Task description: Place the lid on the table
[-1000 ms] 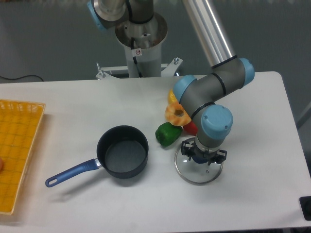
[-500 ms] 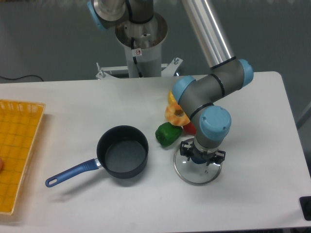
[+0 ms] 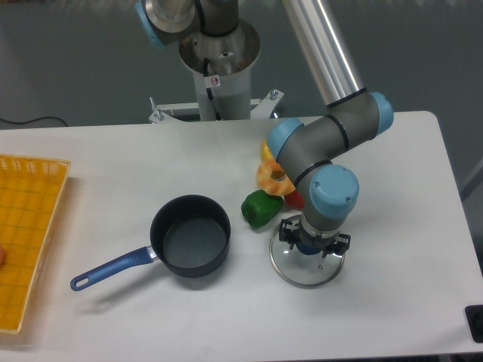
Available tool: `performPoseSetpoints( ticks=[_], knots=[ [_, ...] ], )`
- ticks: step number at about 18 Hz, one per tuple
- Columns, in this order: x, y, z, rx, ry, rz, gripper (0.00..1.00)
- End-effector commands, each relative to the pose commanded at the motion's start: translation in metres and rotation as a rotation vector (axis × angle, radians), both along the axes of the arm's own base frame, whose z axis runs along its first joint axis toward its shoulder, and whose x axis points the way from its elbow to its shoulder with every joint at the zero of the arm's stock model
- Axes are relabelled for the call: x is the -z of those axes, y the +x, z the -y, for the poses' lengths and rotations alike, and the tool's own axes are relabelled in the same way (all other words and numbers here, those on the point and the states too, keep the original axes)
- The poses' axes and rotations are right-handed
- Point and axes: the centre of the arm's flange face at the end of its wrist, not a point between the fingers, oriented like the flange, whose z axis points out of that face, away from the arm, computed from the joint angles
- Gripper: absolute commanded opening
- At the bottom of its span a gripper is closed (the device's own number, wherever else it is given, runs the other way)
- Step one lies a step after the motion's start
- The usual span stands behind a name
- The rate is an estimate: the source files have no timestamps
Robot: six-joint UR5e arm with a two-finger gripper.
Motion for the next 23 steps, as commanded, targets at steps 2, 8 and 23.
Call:
performPoseSetpoints(
  ticks=[2,8,23],
  knots=[
    [-0.002,0.000,0.000,0.000,0.001,-0.001,0.81],
    [-0.022,0.002,0.000,0.003,0.017,-0.027,0.99],
    [-0.083,-0.008,0.031,0.043,0.044,-0.084,1.00]
  ],
)
